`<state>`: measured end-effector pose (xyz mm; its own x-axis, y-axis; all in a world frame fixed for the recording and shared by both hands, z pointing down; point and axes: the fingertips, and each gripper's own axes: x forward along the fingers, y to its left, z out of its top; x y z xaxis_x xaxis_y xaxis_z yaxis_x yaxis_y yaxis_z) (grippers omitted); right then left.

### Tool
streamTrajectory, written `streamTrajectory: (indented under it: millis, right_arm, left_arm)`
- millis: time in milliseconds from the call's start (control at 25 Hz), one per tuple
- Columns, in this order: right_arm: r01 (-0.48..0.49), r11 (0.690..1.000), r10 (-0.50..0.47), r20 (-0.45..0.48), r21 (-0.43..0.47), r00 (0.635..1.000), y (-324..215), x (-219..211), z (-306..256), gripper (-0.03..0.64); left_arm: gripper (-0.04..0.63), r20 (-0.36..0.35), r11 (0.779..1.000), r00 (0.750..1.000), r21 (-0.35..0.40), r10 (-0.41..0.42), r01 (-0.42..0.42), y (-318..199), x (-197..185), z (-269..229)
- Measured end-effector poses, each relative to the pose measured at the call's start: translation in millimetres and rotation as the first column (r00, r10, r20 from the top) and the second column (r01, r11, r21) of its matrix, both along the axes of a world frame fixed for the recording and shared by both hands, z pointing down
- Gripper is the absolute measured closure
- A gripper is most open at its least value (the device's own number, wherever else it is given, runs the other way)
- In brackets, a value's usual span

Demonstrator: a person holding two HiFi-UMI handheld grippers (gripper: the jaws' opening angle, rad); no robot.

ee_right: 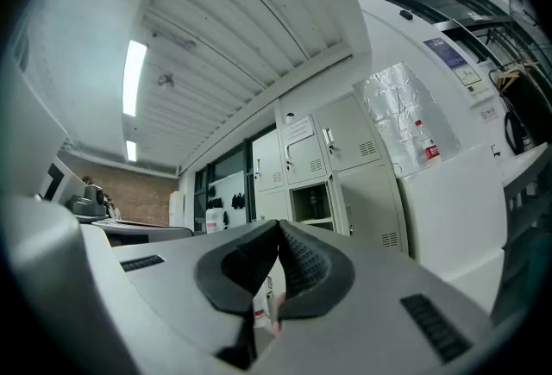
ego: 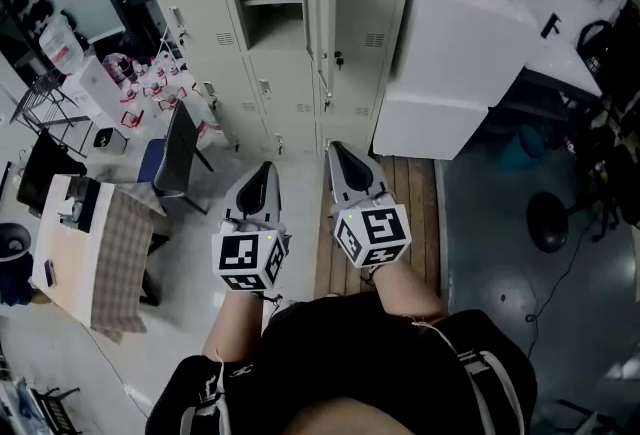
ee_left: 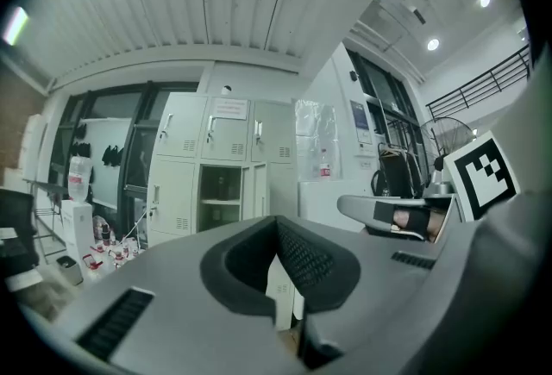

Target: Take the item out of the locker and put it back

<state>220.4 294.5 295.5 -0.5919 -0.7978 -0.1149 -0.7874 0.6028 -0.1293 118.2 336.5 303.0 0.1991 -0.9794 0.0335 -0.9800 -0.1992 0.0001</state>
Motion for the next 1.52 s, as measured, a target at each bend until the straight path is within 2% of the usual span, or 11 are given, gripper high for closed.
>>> streamTrajectory:
  millis: [440, 720, 1080, 1360, 1520]
  right_arm:
    - [0.023, 1.0, -0.023, -0.019, 0.017, 1.0, -18, -12, 2, 0.603]
    - [0.028, 0.998, -0.026, -0.05, 0.058, 0.998, -57, -36, -5, 0.603]
    - [0.014, 0.998, -0.009, -0.071, 0.061, 0.997, -141, -78, 2, 0.603]
    - [0.006, 0.998, -0.001, -0.08, 0.056, 0.997, -222, -137, 17, 0.603]
    - [0.015, 0.999, -0.014, -0.052, 0.028, 0.999, -264, -169, 23, 0.603]
  left_arm:
    - [0.583, 0.003, 0.999, 1.0, 0.02, -0.029, 0.029, -12, -10, 2]
    - [0.583, 0.005, 0.998, 1.0, 0.058, -0.026, 0.026, -49, -31, -4]
    - [0.583, -0.021, 0.998, 1.0, 0.067, -0.003, 0.005, -137, -72, 1]
    - [0.583, -0.05, 0.998, 0.999, 0.062, 0.006, -0.003, -220, -131, 19]
    - [0.583, -0.046, 0.998, 0.999, 0.053, 0.017, -0.015, -257, -159, 25]
